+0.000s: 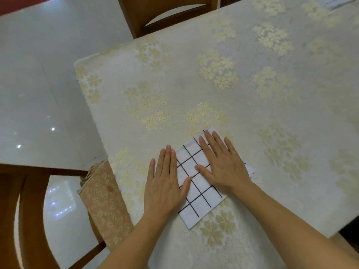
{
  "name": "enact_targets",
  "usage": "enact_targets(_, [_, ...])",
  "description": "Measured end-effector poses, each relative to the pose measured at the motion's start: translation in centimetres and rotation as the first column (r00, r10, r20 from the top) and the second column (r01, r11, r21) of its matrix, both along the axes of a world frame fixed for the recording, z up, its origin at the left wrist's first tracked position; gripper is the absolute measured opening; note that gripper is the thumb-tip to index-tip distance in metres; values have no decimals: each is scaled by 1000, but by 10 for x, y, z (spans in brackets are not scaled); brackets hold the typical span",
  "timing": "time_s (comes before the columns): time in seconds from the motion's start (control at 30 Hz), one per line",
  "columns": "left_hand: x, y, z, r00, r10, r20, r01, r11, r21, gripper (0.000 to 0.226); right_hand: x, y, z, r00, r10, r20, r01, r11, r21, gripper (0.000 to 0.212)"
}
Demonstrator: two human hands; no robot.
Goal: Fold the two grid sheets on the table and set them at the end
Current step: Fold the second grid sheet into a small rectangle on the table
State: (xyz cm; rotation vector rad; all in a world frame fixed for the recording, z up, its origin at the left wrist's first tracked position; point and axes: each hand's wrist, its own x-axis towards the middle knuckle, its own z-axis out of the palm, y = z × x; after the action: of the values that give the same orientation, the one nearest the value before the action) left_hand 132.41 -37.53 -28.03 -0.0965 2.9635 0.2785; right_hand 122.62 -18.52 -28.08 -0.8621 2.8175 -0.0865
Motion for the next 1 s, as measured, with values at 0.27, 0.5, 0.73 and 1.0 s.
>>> enact_targets(0.27, [-1,-10,9,999,-30,20,28,996,81,78,16,5,17,973,-230,29,232,964,-128,71])
enact_targets(0.5, [-21,-31,30,963,-262,-58,268,948,173,61,78,47,29,790,-612,37,606,769,-205,56])
enact_targets(0.73, [-120,-17,32,713,-684,-155,698,713,60,49,73,45,20,752,-660,-7,645,737,-205,52])
enact_targets(1.0, [-197,14,26,424,-895,-138,903,429,-8,39,51,35,14,701,-712,-46,685,690,-233,31])
